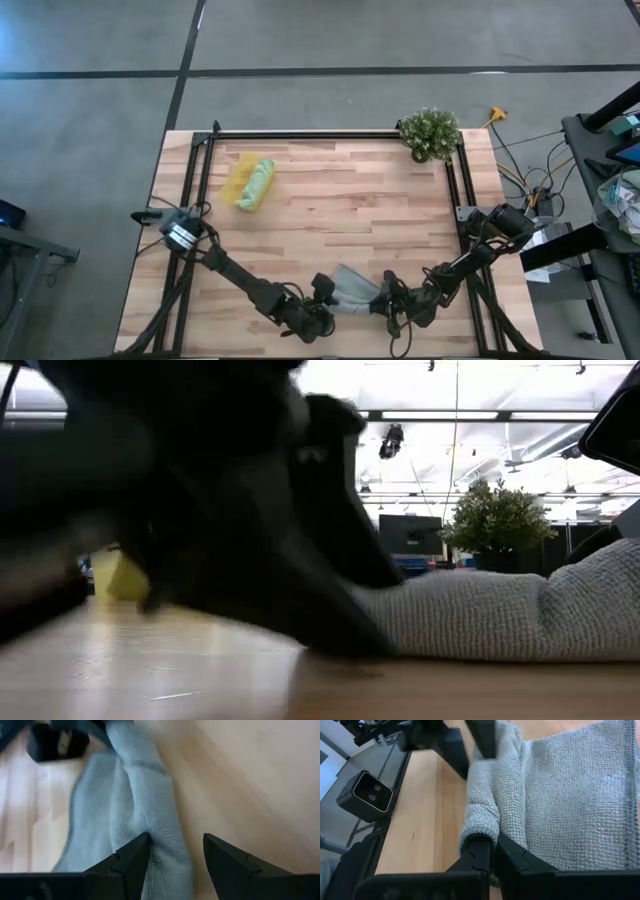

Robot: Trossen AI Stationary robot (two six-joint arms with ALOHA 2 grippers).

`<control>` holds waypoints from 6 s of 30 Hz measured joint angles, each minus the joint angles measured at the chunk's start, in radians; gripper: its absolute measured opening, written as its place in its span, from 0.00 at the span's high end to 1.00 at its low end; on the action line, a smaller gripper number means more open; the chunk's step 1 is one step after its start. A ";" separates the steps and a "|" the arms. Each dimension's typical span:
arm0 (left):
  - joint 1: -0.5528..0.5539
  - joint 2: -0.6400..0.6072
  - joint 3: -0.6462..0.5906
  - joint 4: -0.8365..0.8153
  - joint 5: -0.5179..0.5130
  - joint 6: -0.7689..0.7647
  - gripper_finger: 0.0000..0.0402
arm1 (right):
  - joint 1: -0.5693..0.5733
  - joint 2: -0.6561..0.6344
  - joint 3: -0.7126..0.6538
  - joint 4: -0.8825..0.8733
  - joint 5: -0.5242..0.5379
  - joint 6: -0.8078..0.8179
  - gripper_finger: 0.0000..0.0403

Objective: Roll microfiber towels into tight, uniform cylinder then place into a basket
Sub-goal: Roll the gray towel

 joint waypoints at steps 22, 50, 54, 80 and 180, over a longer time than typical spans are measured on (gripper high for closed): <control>0.067 0.069 0.054 -0.048 -0.018 -0.180 0.76 | 0.004 0.002 -0.004 0.063 -0.038 -0.074 0.98; 0.335 0.072 0.085 -0.093 1.097 -0.757 0.99 | 0.115 -0.004 0.007 0.071 -0.007 -0.940 0.67; 0.341 0.092 0.090 -0.078 1.132 -0.819 0.99 | 0.166 -0.007 0.055 0.023 0.115 -1.154 0.62; 0.368 0.170 0.085 0.044 1.278 -0.963 0.99 | 0.199 0.183 0.687 -1.121 0.402 -1.889 0.57; -0.062 -0.077 0.077 -0.035 0.013 0.198 0.75 | 0.118 0.148 0.156 0.049 0.131 -0.169 0.98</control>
